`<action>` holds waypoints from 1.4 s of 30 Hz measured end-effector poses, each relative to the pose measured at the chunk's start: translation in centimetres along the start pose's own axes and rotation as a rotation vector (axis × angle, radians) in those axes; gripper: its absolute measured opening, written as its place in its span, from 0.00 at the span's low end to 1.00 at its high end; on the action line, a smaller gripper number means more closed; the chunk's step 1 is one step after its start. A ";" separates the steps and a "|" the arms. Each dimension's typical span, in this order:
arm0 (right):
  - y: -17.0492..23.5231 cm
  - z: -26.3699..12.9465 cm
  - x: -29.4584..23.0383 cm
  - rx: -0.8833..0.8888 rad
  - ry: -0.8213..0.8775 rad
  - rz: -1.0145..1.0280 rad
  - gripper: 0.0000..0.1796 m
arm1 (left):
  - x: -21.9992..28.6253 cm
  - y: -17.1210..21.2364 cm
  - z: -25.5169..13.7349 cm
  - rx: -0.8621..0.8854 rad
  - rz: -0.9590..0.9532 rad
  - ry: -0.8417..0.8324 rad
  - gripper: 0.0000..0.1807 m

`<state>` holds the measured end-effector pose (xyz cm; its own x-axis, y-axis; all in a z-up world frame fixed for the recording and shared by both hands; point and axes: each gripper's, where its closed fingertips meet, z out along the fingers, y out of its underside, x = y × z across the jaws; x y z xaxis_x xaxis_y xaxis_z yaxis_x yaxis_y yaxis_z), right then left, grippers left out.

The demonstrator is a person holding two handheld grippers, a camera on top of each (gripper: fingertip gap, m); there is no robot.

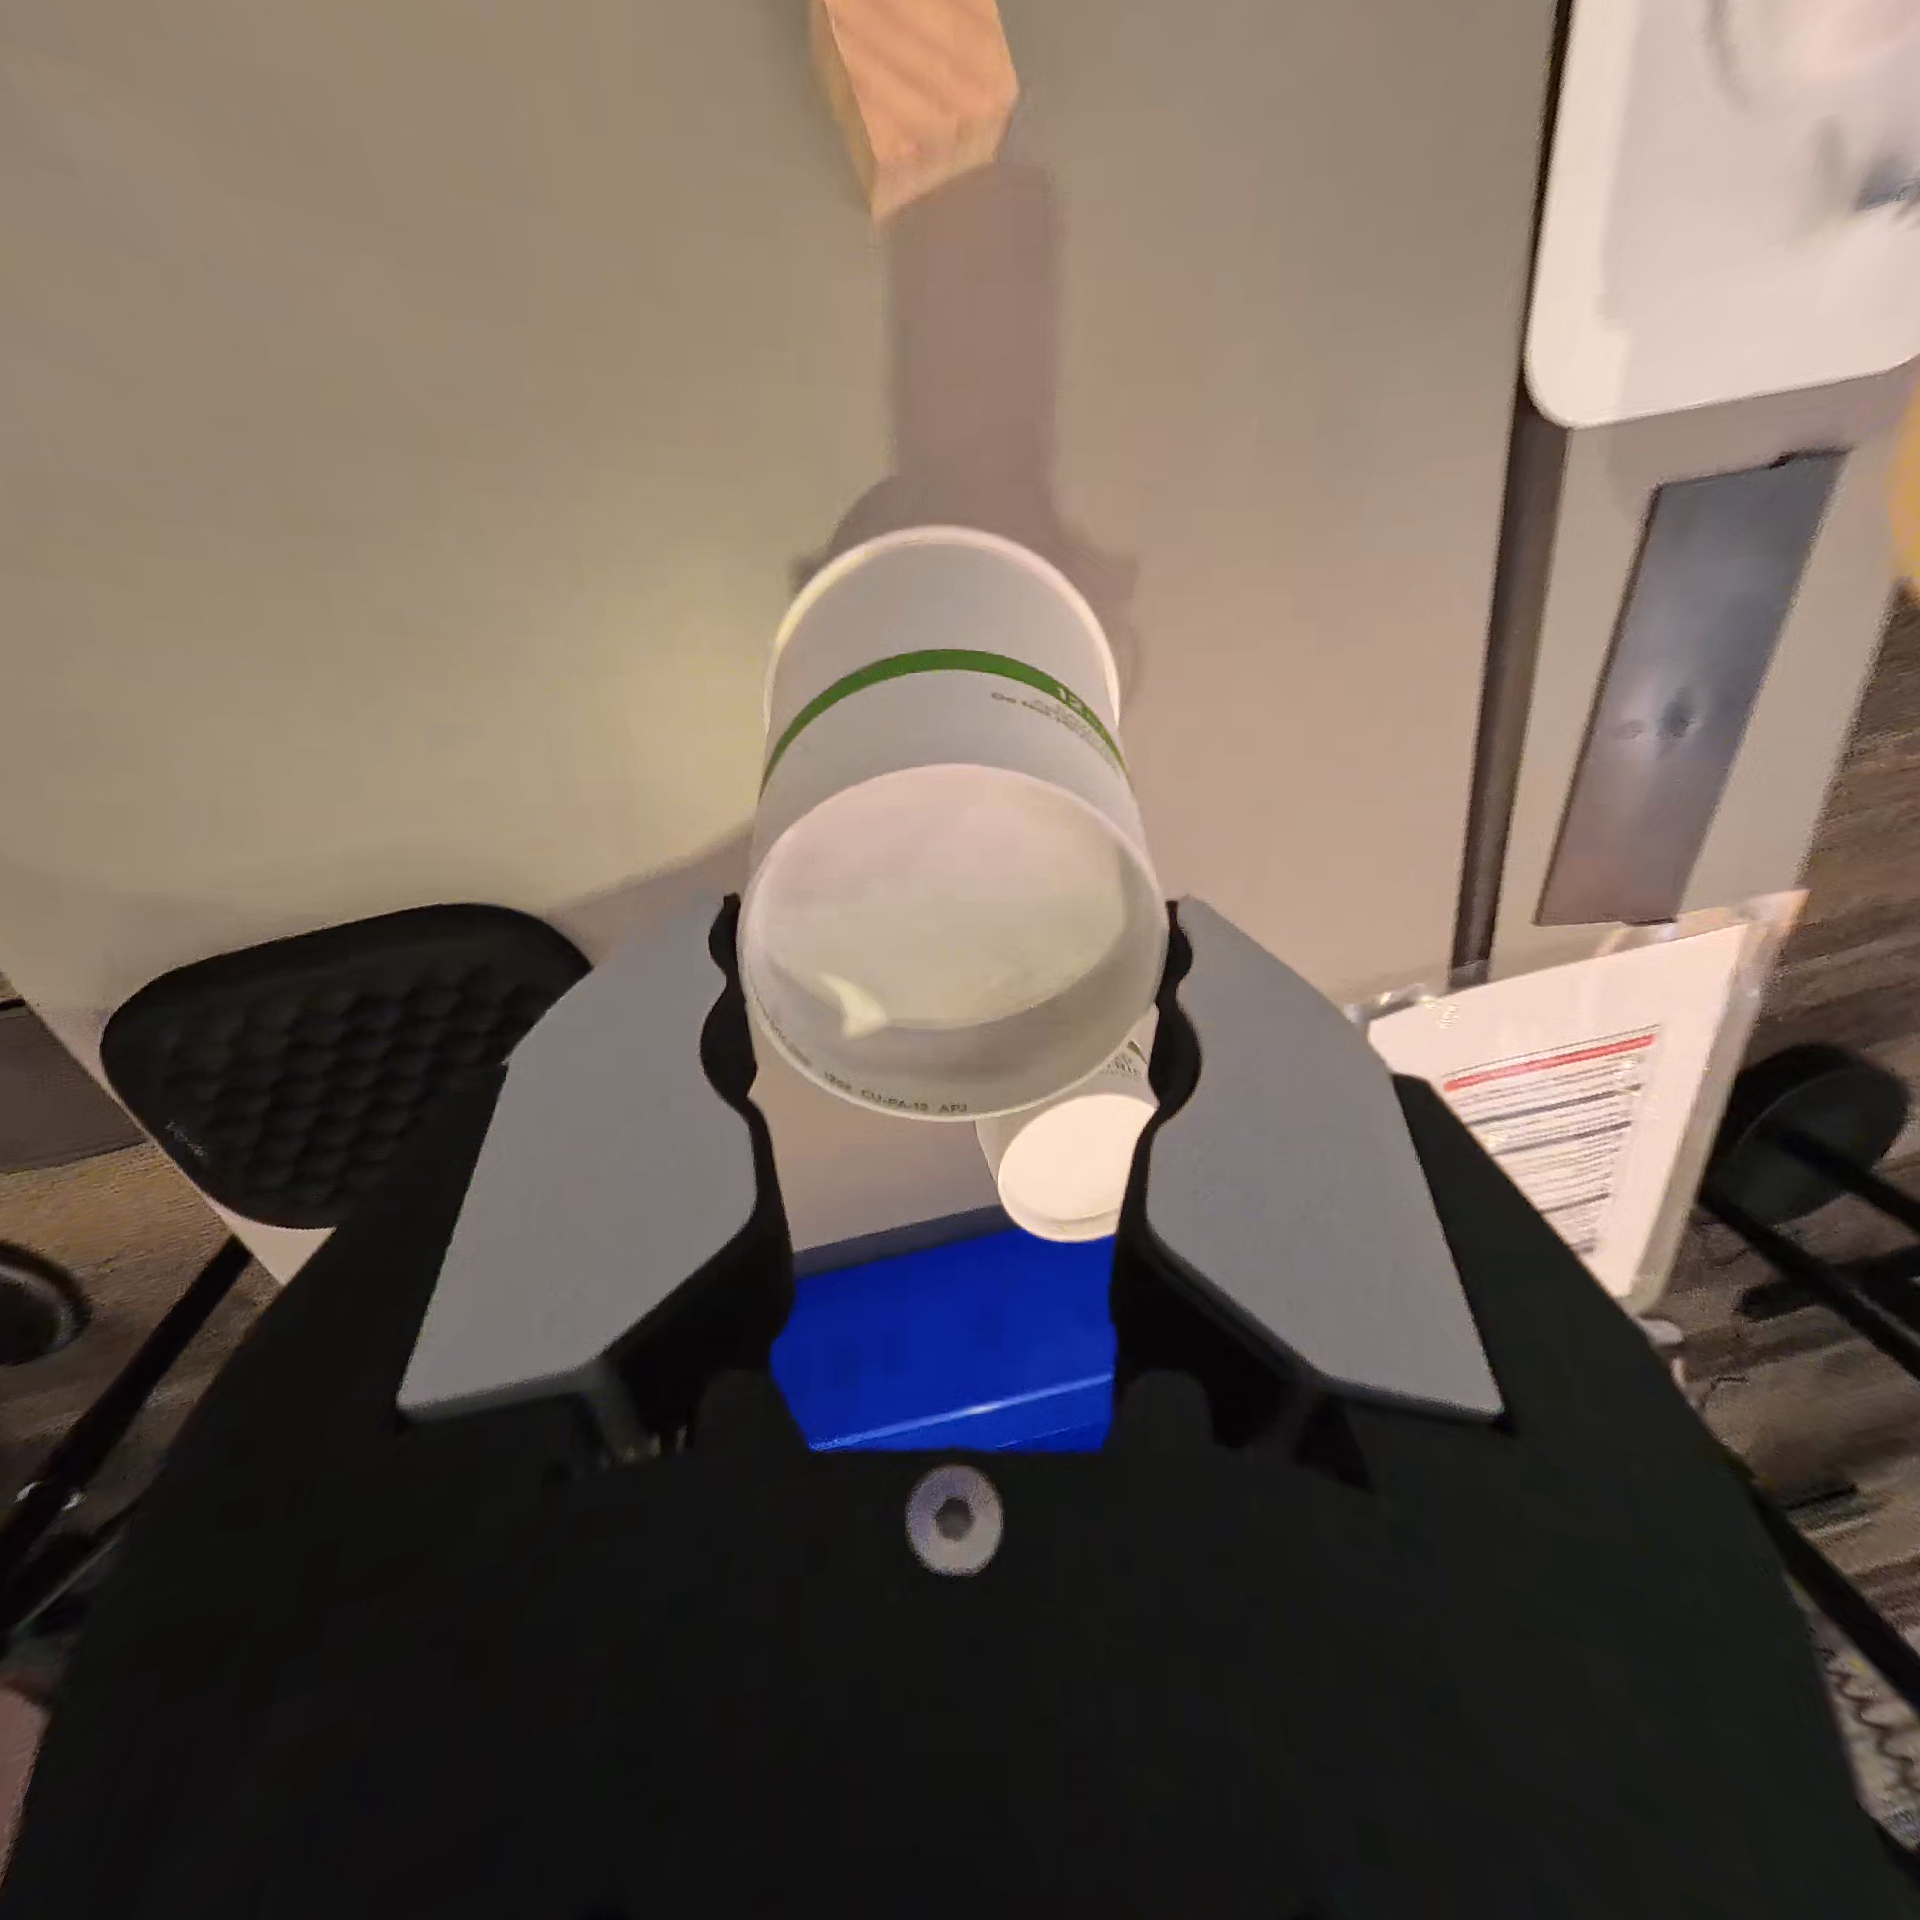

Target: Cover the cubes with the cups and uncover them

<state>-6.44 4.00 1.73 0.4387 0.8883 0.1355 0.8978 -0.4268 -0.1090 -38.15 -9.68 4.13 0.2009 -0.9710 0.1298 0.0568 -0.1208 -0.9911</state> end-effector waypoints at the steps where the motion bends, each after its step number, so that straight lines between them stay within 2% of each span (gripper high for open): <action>1: 0.0 1.0 0.3 -0.016 -0.020 0.017 0.41 | 0.1 -0.1 -0.1 0.004 -0.003 0.003 0.09; 11: 1.1 7.9 1.7 -0.144 -0.099 0.087 0.41 | -0.1 -0.2 -1.7 0.014 -0.014 -0.019 0.09; 20: 0.5 9.8 1.4 -0.149 -0.091 0.054 0.42 | -0.2 0.5 -1.3 -0.004 -0.035 -0.012 0.08; 24: 0.3 9.6 1.5 -0.124 -0.061 0.058 0.42 | -1.1 0.4 -1.6 0.020 -0.088 -0.042 0.18; 26: -0.3 8.9 1.7 -0.051 -0.017 0.052 0.44 | -1.9 0.5 -2.4 0.009 -0.084 -0.073 0.20; 29: -1.5 6.4 2.6 0.101 0.113 0.049 0.48 | -4.5 -0.1 -4.3 -0.059 -0.015 -0.208 0.18; 33: -4.0 0.5 2.3 0.451 0.277 0.076 0.50 | -10.3 -2.4 -7.7 -0.240 0.165 -0.450 0.16; 37: -6.1 -4.7 -2.7 0.796 0.243 0.074 0.45 | -18.1 -3.9 -10.0 -0.501 0.342 -0.659 0.14; 39: -6.5 -5.6 -5.2 0.889 0.199 0.067 0.41 | -21.1 -3.1 -10.0 -0.662 0.413 -0.664 0.11; 42: -7.1 -6.1 -8.5 0.978 0.028 0.034 0.39 | -23.3 -0.8 -8.8 -0.804 0.383 -0.574 0.12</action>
<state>-16.31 -1.61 7.39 0.4763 0.8682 0.1392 0.4614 -0.1121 -0.8801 -51.49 11.17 1.64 0.5120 -0.7555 -0.4088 -0.7302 -0.1321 -0.6703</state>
